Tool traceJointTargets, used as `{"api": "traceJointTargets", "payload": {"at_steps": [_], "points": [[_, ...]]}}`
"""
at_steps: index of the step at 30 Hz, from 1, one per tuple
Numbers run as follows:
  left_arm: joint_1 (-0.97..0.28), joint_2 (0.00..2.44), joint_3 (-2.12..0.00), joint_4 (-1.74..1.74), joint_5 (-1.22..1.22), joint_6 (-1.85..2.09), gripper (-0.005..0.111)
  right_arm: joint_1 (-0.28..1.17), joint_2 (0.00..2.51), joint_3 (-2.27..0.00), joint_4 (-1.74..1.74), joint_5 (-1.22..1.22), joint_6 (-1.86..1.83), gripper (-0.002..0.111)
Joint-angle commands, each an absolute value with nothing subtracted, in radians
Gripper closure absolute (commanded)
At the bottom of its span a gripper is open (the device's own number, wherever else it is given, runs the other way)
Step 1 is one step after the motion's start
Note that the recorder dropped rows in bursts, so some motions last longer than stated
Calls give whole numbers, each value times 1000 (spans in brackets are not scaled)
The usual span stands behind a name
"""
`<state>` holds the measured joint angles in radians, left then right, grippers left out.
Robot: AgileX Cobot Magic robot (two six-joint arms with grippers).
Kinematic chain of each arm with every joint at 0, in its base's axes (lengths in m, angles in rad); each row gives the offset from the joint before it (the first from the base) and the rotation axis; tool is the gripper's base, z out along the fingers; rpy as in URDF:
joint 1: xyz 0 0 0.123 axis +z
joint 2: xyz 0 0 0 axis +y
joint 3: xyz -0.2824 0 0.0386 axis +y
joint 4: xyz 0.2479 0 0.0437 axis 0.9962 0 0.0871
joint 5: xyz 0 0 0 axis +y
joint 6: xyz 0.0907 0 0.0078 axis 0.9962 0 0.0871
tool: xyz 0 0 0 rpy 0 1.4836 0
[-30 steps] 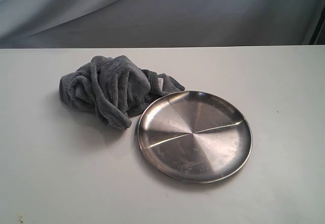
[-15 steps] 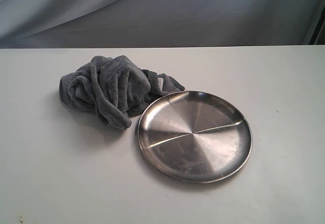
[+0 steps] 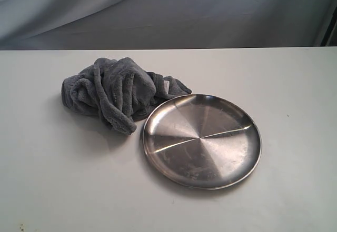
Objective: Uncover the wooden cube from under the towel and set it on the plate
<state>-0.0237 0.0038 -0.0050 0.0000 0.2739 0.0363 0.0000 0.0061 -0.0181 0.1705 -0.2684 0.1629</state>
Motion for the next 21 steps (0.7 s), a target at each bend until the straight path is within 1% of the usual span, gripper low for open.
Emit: {"api": "traceJointTargets", "payload": {"at_steps": [1,5,8,12,16,21], "points": [[-29,0,0,0,267,30,107,1,1,-121,-134,-193,458,108],[-29,0,0,0,267,32,107,1,125,-228,-487,-219,760,108],[-29,0,0,0,267,32,107,1,268,-310,-803,-277,1032,108],[-29,0,0,0,267,32,107,1,495,-405,-1182,-430,1328,108],[-29,0,0,0,267,30,107,1,724,-485,-1335,-604,1430,108],[-29,0,0,0,267,30,107,1,903,-525,-1355,-700,1440,108]]}}
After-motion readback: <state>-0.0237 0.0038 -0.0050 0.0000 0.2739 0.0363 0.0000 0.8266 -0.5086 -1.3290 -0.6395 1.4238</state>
